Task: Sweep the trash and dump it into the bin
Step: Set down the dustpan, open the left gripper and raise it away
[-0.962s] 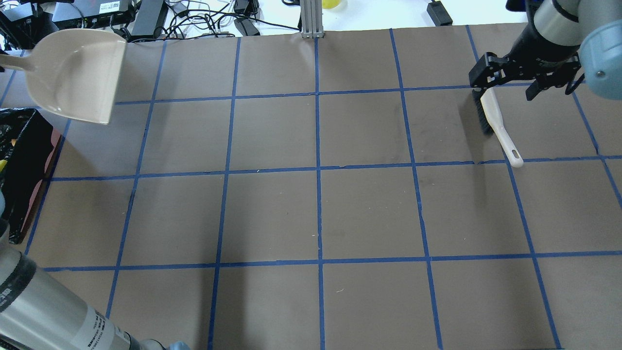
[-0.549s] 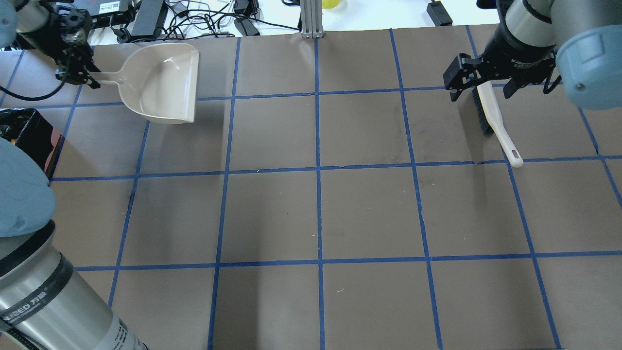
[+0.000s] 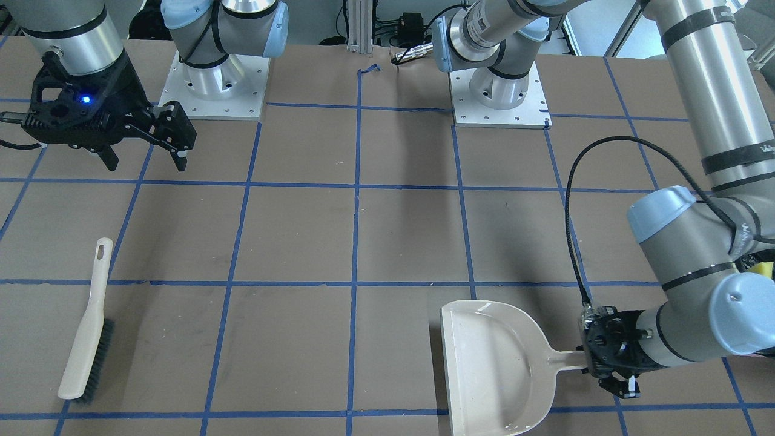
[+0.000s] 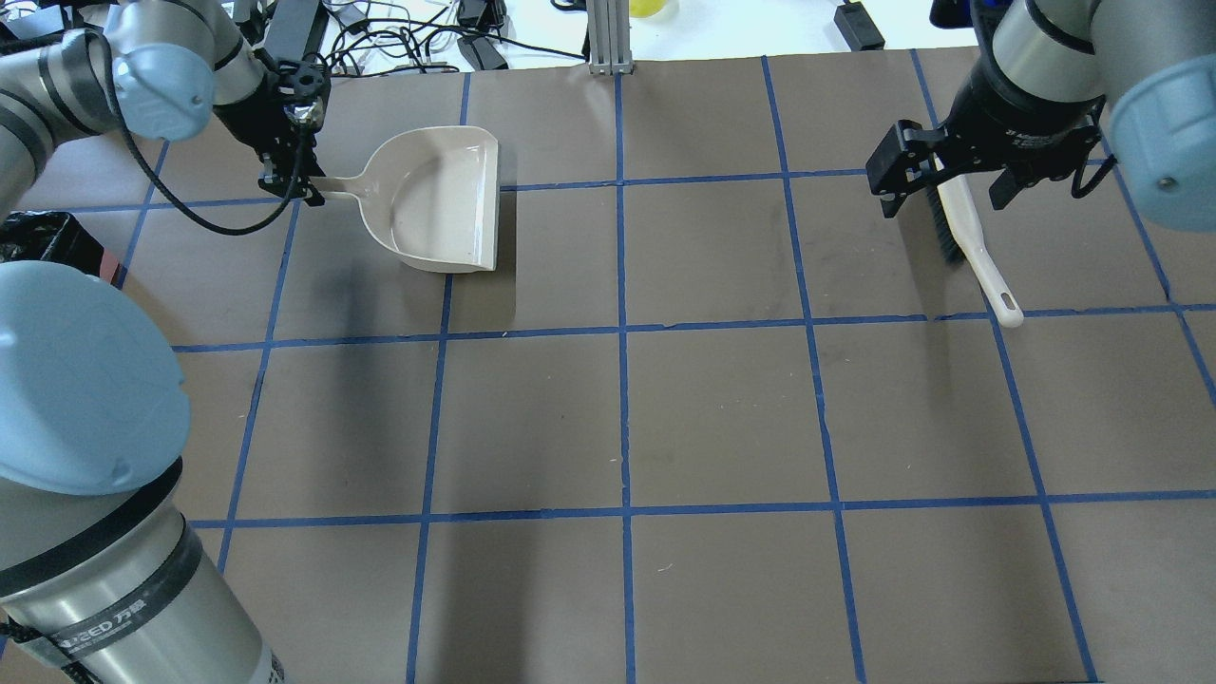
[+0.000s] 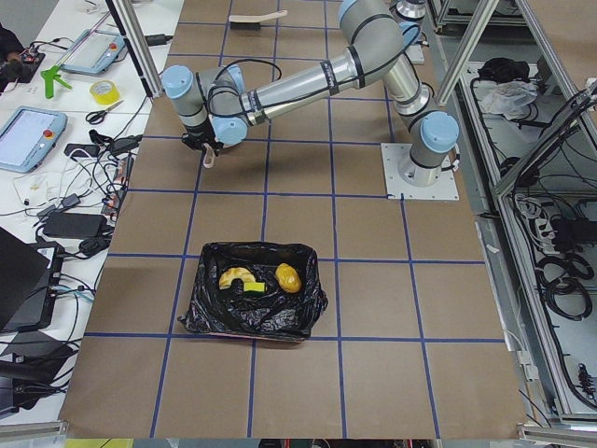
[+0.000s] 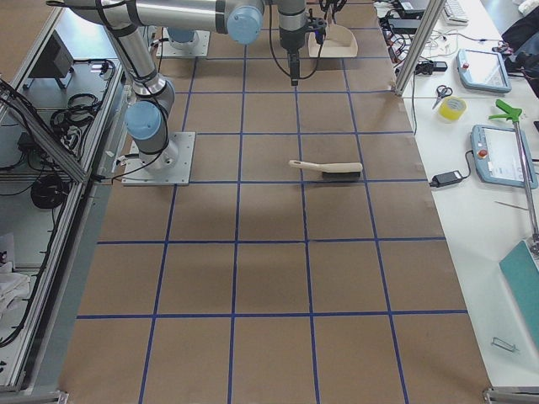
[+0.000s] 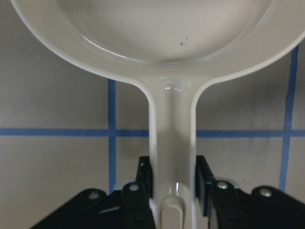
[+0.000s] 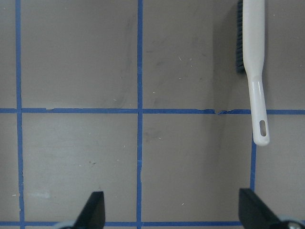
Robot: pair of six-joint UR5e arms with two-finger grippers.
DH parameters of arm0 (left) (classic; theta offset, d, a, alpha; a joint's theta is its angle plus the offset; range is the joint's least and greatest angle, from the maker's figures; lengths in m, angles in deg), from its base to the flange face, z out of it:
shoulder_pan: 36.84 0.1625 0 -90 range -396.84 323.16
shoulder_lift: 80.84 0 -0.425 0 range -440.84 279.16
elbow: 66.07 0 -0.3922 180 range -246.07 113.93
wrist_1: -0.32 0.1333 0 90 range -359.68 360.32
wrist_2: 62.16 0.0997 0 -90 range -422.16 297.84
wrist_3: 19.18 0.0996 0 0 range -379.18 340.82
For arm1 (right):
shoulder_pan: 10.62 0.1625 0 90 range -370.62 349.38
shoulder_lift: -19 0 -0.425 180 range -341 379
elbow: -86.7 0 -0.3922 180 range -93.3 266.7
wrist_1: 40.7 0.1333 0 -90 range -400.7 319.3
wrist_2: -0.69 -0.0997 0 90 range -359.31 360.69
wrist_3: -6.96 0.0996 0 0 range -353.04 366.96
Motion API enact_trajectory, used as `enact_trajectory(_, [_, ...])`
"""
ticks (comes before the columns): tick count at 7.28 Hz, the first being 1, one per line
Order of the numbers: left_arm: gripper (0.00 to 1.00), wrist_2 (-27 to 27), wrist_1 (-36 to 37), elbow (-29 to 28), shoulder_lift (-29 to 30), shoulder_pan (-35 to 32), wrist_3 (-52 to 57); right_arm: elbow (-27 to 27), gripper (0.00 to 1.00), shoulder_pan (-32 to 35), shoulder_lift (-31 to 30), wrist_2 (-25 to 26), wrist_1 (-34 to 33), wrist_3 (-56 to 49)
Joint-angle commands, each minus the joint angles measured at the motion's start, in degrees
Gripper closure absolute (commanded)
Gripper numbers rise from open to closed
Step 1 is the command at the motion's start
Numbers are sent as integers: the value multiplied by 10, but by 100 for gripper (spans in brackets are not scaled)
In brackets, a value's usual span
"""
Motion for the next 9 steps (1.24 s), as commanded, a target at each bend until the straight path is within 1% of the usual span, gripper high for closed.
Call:
enact_trajectory(1, [100, 3, 42, 50, -13, -6, -2, -1, 0, 7, -4, -7, 5, 0])
enact_trajectory(4, [100, 3, 38, 52, -14, -6, -4, -1, 0, 22, -9, -7, 6, 0])
enact_trajectory(5, [36, 3, 38, 52, -13, -6, -4, -1, 0, 22, -8, -7, 6, 0])
enact_trajectory(6, [0, 4, 38, 50, -13, -7, -4, -1, 0, 22, -8, -4, 6, 0])
enact_trajectory(7, [0, 22, 39, 44, -15, -8, -8, -1, 0, 22, -8, -1, 6, 0])
enact_trajectory(8, [0, 25, 37, 31, -26, -11, -18, -2, 0, 22, -12, 2, 5, 0])
enact_trajectory(9, [0, 14, -10, 14, -39, -21, -53, -1, 0, 22, -13, -6, 2, 0])
